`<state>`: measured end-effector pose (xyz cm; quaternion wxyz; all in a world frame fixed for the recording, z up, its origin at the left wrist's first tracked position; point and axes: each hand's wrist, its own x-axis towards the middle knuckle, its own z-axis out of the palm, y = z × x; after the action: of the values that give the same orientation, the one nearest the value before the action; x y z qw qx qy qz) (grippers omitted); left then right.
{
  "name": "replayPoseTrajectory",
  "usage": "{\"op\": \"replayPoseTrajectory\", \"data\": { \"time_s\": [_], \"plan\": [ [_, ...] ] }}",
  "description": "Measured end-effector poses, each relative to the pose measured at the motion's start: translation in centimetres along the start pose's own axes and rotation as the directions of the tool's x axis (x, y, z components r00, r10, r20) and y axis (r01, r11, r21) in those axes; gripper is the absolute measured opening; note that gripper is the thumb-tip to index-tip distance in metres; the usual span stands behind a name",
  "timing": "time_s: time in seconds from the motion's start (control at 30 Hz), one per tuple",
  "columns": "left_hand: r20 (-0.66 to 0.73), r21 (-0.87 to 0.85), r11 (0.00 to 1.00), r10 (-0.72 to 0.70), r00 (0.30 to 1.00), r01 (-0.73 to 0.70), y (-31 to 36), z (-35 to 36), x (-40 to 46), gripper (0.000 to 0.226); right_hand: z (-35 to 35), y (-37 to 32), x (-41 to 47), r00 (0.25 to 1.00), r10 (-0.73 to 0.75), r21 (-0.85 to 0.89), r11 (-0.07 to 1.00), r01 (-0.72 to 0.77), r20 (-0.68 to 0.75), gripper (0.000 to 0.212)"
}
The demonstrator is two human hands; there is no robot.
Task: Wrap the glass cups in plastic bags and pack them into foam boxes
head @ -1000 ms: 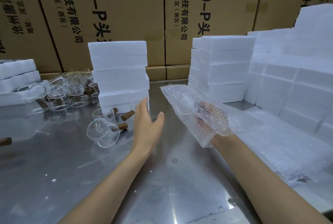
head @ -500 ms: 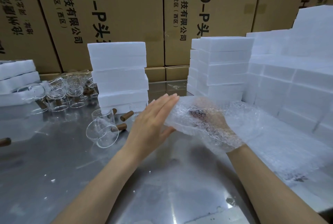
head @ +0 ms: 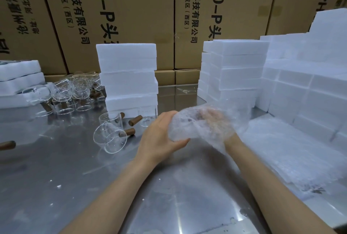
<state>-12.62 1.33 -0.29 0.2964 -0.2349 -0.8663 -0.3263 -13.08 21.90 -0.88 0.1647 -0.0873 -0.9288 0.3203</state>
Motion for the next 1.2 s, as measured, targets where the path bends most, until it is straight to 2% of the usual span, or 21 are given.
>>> {"op": "replayPoseTrajectory", "data": {
  "time_s": [0.03, 0.07, 0.1, 0.17, 0.27, 0.3, 0.33, 0.4, 0.47, 0.53, 0.57, 0.63, 0.7, 0.8, 0.93, 1.0, 1.1, 1.2],
  "plan": [
    [-0.033, -0.019, 0.997, -0.075, 0.997, 0.074, -0.3, 0.1, 0.1, 0.060, 0.1, -1.8, 0.3, 0.997, -0.041, 0.366, 0.931, 0.012, 0.072, 0.030],
    [-0.072, -0.040, 0.989, -0.146, 0.987, 0.143, -0.5, 0.1, 0.1, 0.054, -0.3, -3.9, -0.4, 0.987, -0.161, 0.451, 0.882, 0.136, 0.017, 0.023],
    [-0.113, -0.075, 0.975, -0.217, 0.970, 0.209, -0.6, 0.1, 0.2, 0.049, -1.3, -3.8, -0.4, 0.973, -0.225, 0.501, 0.837, 0.219, -0.048, 0.024],
    [-0.165, -0.186, 0.926, -0.359, 0.919, 0.328, -0.9, 0.0, 0.4, 0.044, -0.9, -4.5, -0.5, 0.914, -0.273, 0.457, 0.800, 0.388, -0.299, 0.027],
    [-0.169, -0.425, 0.808, -0.515, 0.840, 0.409, -0.8, -0.1, 0.7, 0.038, -1.1, -4.6, -0.3, 0.775, -0.151, 0.395, 0.791, 0.467, -0.613, 0.023],
    [-0.148, -0.512, 0.752, -0.552, 0.820, 0.415, -0.7, -0.1, 0.8, 0.038, -1.6, -4.6, -0.3, 0.740, -0.082, 0.436, 0.763, 0.477, -0.668, 0.024],
    [-0.120, -0.587, 0.698, -0.576, 0.809, 0.410, -0.6, -0.1, 0.9, 0.038, -1.9, -4.3, 0.0, 0.735, -0.014, 0.496, 0.729, 0.471, -0.677, 0.026],
    [-0.070, -0.676, 0.628, -0.575, 0.815, 0.385, -0.2, -0.1, 0.9, 0.036, -2.2, -4.3, 0.1, 0.848, 0.058, 0.662, 0.654, 0.366, -0.526, 0.035],
    [-0.015, -0.687, 0.617, -0.540, 0.841, 0.384, 0.2, 0.2, 0.7, 0.034, -2.0, -4.6, -0.1, 0.970, -0.004, 0.771, 0.607, 0.196, -0.244, 0.048],
    [0.039, -0.671, 0.636, -0.484, 0.874, 0.382, 0.3, 0.6, 0.4, 0.030, -1.5, -4.9, -0.4, 0.991, -0.124, 0.800, 0.589, 0.117, -0.054, 0.053],
    [0.069, -0.663, 0.646, -0.448, 0.891, 0.377, 0.4, 0.7, 0.2, 0.031, -1.3, -5.1, -0.5, 0.985, -0.169, 0.806, 0.580, 0.118, -0.023, 0.044],
    [0.158, -0.655, 0.653, -0.375, 0.914, 0.381, 0.3, 1.0, 0.1, 0.043, -0.9, -5.2, -0.5, 0.974, -0.224, 0.809, 0.566, 0.160, -0.036, 0.018],
    [0.232, -0.624, 0.685, -0.297, 0.926, 0.377, 0.1, 1.2, 0.1, 0.055, -1.2, -5.2, -0.7, 0.978, -0.199, 0.806, 0.569, 0.166, -0.061, 0.008],
    [0.277, -0.551, 0.759, -0.226, 0.934, 0.347, 0.0, 1.6, -0.1, 0.061, -1.6, -5.0, -0.7, 0.979, -0.151, 0.812, 0.550, 0.197, -0.136, 0.007],
    [0.341, -0.483, 0.816, -0.159, 0.926, 0.318, 0.1, 1.7, -0.3, 0.062, -1.6, -5.1, -0.8, 0.972, -0.168, 0.742, 0.627, 0.236, -0.167, 0.012],
    [0.360, -0.439, 0.843, -0.152, 0.920, 0.311, 0.0, 1.8, -0.4, 0.065, -1.3, -5.3, -0.9, 0.975, -0.167, 0.765, 0.606, 0.219, -0.147, 0.014],
    [0.343, -0.353, 0.889, -0.165, 0.925, 0.290, 0.3, 1.5, -0.6, 0.055, -1.0, -5.6, -1.1, 0.980, -0.177, 0.789, 0.588, 0.177, -0.088, 0.014],
    [0.364, -0.370, 0.878, -0.165, 0.917, 0.305, 0.2, 1.6, -0.5, 0.063, -1.1, -5.6, -1.2, 0.979, -0.202, 0.830, 0.539, 0.142, -0.037, 0.018]
  ]
}}
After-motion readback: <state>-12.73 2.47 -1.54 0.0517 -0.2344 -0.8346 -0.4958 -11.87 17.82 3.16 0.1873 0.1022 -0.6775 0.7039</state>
